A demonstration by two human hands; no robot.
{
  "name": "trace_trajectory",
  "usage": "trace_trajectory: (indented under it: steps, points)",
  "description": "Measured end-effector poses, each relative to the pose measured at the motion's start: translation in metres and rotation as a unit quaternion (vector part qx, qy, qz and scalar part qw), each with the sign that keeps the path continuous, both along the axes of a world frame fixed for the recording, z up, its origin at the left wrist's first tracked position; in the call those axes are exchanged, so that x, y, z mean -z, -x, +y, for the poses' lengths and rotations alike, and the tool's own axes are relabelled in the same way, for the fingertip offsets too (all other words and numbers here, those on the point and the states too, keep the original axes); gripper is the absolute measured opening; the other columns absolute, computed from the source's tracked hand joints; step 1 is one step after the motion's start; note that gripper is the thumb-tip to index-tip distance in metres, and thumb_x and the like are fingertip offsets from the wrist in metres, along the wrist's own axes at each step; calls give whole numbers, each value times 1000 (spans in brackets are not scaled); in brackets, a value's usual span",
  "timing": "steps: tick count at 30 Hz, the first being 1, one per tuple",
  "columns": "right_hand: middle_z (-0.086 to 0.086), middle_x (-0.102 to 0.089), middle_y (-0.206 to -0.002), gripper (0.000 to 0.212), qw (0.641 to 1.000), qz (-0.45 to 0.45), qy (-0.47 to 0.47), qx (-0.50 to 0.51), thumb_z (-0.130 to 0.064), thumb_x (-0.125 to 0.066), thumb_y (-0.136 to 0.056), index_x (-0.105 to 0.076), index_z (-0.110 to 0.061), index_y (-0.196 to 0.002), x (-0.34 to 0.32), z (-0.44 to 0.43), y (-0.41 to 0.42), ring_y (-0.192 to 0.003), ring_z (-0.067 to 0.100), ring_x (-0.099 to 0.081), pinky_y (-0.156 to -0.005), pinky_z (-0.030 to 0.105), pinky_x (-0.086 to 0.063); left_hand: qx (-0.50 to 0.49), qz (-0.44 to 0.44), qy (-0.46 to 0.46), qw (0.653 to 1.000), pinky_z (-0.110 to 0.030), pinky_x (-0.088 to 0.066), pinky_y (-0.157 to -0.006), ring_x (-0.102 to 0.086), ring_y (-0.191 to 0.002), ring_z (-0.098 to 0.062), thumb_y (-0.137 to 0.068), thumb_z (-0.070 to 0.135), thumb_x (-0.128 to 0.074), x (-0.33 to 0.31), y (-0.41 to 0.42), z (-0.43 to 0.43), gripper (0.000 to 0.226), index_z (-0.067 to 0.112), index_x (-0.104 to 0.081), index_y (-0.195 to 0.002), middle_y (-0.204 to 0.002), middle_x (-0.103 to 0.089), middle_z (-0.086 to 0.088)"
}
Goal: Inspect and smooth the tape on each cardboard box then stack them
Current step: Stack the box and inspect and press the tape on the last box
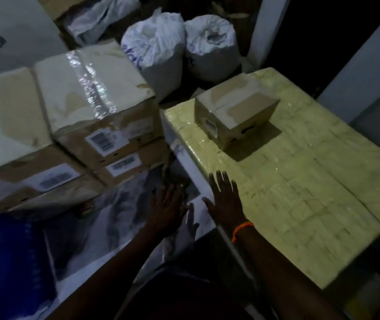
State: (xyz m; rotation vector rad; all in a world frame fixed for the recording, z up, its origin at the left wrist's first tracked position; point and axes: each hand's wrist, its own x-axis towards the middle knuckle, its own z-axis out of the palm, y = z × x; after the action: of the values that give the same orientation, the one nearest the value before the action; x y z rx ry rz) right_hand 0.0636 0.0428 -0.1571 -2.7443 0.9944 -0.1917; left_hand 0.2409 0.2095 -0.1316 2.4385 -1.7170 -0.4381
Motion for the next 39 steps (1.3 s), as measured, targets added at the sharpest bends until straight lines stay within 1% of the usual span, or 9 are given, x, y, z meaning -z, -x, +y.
trace_trajectory:
  steps: [6,11,15,20,25,30,33,35,39]
  points:
    - [22,-36,-162,91,998,44,32,32,-28,-83,-80,-40,-8,-157,-24,-130,-45,-151,41,-33,-117,61,-36,8,5,2,1000,-57,4,-123,-3,-158,-29,-100,62,-26,-1,-12,-132,73,24,-24,-162,-170,-11,-7]
    - [21,-29,-166,77,998,36,-9,49,-21,-77,-87,-42,-9,-155,-32,-215,-109,-155,41,-23,-120,66,-24,-6,32,4,999,-68,-19,-115,-21,-154,-36,-101,60,-33,2,-27,-207,73,16,-33,-159,-166,-26,-14]
    - [14,-52,-151,51,996,1,-19,90,-16,-80,-82,-62,-17,-130,-12,-258,-120,-143,37,-43,-113,71,-30,-35,49,28,998,-62,-17,-120,-9,-157,-31,-101,61,-30,8,-40,-253,74,18,-25,-162,-170,-15,-10]
    - [7,-57,-145,30,992,-92,2,81,-15,-66,-90,-61,-22,-119,8,-281,-65,-140,30,-49,-114,70,-29,-64,70,83,992,-56,-30,-117,-24,-153,-37,-103,54,-38,5,-57,-310,72,8,-34,-158,-166,-25,-18]
    - [8,-62,-141,30,988,-99,9,115,-1,-75,-85,-69,-15,-111,4,-310,32,-137,28,-52,-112,52,-40,-122,130,143,974,-41,-27,-121,-28,-152,-32,-106,43,-46,1,-58,-369,65,6,-32,-157,-166,-26,-17]
    - [8,-69,-123,41,954,-236,-138,125,8,-70,-80,-67,-8,-119,-9,-337,81,-107,26,-68,-84,51,-60,-193,262,95,941,-37,-48,-99,-58,-124,-29,-96,43,-59,-10,-27,-418,72,1,-38,-151,-141,-56,-20]
    - [8,-63,-123,45,884,-304,-240,263,-29,-68,-84,-62,-11,-125,-8,-359,77,-108,25,-64,-87,54,-58,-252,296,97,916,-45,-53,-97,-61,-122,-32,-81,57,-61,-5,-14,-420,86,10,-40,-150,-139,-61,-11]
    - [1,-58,-137,67,840,-290,-338,310,-52,-73,-85,-54,-19,-141,-7,-369,66,-122,20,-59,-99,41,-55,-276,340,108,893,-42,-57,-92,-66,-114,-25,-78,54,-67,-4,-5,-411,79,18,-48,-146,-132,-67,-3]
    - [-28,-60,-120,52,843,-279,-391,244,-35,-76,-93,-55,-29,-141,-19,-371,61,-109,-11,-59,-101,15,-44,-289,394,122,864,-22,-60,-81,-65,-117,-17,-87,24,-78,-13,24,-382,75,27,-44,-154,-134,-64,10]
